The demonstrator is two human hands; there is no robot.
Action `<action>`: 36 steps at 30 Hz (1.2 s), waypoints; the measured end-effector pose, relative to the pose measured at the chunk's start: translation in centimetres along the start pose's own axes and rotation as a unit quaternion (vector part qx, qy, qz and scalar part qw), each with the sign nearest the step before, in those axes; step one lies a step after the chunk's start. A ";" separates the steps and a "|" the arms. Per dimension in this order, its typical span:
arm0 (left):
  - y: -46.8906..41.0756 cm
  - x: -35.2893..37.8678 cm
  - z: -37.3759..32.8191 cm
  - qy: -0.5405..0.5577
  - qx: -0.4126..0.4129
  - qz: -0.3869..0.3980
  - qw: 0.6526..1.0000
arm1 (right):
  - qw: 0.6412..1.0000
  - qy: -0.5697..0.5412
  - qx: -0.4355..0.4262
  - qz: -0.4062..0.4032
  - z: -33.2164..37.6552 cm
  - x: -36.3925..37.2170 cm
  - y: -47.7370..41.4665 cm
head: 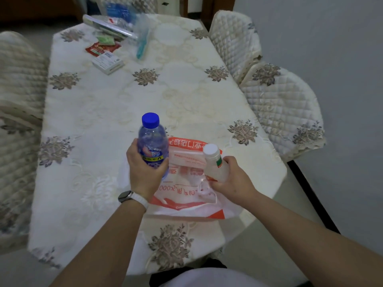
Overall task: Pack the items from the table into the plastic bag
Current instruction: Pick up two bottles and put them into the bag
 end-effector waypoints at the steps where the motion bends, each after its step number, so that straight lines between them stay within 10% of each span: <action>1: 0.0 -0.2 0.3 0.000 0.003 0.003 1.000 | 1.000 -0.008 -0.008 -0.002 0.5 0.1 0.1; 11: 1.5 -2.6 2.3 0.030 -0.050 0.036 0.998 | 0.993 -0.060 -0.099 -0.020 6.6 3.0 -2.9; 19: 3.0 -7.2 2.2 -0.213 0.012 -0.030 0.977 | 0.990 -0.058 -0.122 -0.029 6.8 7.1 -5.2; 26: 3.6 -9.6 5.6 -0.200 -0.269 0.064 0.940 | 0.990 -0.064 -0.113 -0.052 5.2 8.6 -7.9; 36: 4.7 -9.5 4.5 -0.162 -0.203 0.119 0.958 | 0.989 -0.057 -0.118 -0.068 5.4 8.5 -6.7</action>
Point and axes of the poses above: each hand's wrist, its own y-axis away from the middle knuckle, its own x-axis out of the palm, z = x × y, the point moved 1 cm from there along -y, towards the middle knuckle, and after that the axes turned 14 degrees about -x, right-handed, at the moved point
